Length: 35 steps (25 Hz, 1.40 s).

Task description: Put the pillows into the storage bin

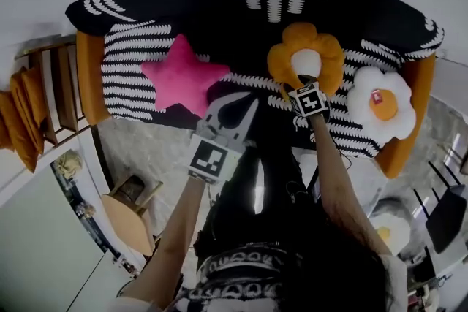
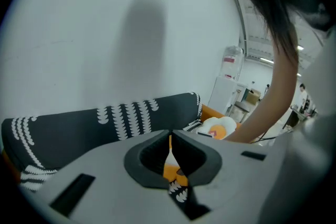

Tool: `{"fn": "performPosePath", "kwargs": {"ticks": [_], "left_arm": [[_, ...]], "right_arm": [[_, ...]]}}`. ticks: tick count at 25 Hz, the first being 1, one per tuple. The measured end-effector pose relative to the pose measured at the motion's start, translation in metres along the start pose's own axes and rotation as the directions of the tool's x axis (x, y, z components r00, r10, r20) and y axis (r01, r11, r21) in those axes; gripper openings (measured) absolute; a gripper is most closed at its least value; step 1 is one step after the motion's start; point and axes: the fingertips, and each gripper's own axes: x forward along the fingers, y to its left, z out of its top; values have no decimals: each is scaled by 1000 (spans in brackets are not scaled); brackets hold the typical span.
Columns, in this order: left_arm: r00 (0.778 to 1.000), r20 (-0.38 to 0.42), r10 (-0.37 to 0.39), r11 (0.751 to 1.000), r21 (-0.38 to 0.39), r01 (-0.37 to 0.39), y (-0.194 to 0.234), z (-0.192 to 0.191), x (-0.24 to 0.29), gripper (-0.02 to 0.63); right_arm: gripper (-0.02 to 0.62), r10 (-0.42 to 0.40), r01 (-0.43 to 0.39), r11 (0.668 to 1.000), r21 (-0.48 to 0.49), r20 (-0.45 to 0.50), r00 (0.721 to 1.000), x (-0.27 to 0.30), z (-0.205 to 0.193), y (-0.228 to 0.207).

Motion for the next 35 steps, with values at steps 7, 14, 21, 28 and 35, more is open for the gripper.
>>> {"fn": "performPosePath", "kwargs": {"ticks": [7, 14, 21, 28, 35], "left_arm": [[999, -42, 12, 1000, -8, -13, 26, -19, 30, 14], [998, -55, 5, 1000, -2, -5, 24, -17, 25, 14], [999, -41, -2, 1000, 27, 3, 12, -5, -4, 14], [997, 5, -72, 995, 71, 71, -17, 3, -45, 14], [987, 27, -160, 976, 154, 154, -26, -5, -113, 14]], "right_arm": [[237, -12, 6, 999, -52, -118, 993, 46, -1, -10], [130, -73, 69, 997, -40, -112, 991, 39, -6, -14], [84, -48, 39, 986, 162, 56, 997, -9, 12, -4], [64, -51, -43, 941, 336, 267, 962, -96, 25, 43], [49, -122, -200, 788, 582, 466, 876, -166, 23, 119]]}}
